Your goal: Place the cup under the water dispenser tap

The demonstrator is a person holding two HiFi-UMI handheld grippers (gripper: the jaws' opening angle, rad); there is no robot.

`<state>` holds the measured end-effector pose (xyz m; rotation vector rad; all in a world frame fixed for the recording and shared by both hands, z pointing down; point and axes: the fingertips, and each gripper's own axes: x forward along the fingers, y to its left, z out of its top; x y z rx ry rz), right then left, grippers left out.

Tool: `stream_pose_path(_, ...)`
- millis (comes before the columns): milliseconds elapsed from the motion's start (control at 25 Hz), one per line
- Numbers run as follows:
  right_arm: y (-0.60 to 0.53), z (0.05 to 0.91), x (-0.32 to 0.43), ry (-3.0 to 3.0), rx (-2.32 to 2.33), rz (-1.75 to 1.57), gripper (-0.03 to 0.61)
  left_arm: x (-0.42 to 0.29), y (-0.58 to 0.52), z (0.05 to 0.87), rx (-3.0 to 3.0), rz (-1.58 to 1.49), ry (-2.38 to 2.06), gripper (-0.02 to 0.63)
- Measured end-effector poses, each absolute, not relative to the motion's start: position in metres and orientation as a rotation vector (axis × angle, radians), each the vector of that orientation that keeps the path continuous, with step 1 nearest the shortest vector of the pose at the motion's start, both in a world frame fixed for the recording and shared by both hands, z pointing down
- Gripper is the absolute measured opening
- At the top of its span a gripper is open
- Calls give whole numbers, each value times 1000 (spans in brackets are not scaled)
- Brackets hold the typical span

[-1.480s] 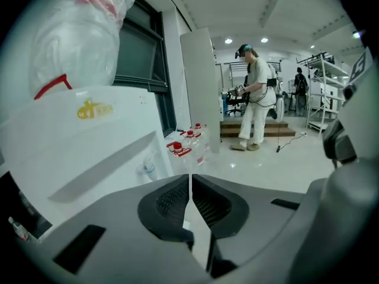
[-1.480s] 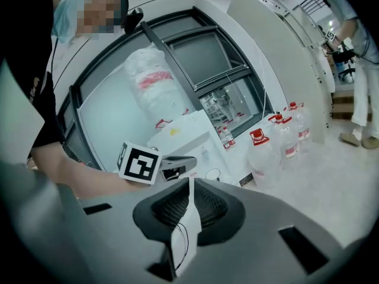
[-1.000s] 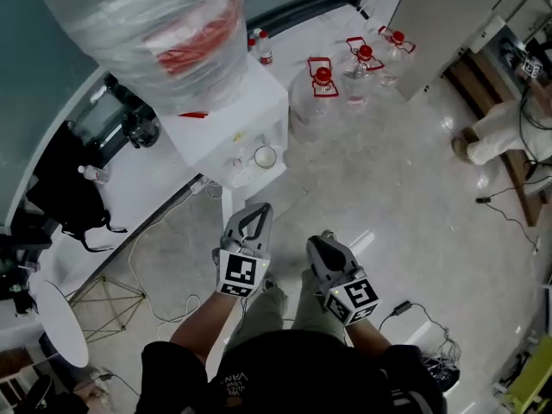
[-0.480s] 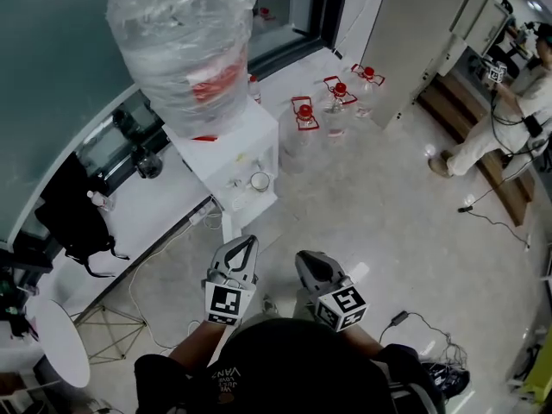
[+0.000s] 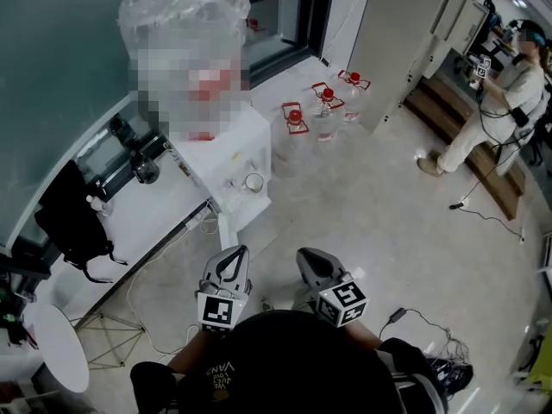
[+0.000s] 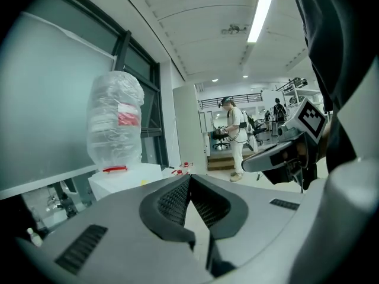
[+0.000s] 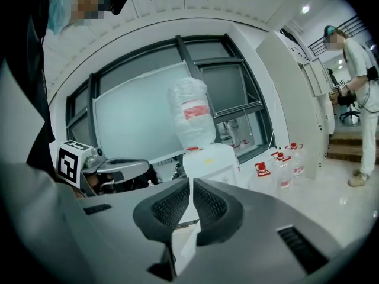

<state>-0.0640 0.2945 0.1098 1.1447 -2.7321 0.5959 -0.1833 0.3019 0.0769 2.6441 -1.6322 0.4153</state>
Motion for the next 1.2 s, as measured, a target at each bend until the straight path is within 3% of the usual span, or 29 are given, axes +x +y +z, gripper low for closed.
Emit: stream_pose_path(1200,314,89,-60,-2746,1223,483,43,-192,334,60,2619,316,-1721,20)
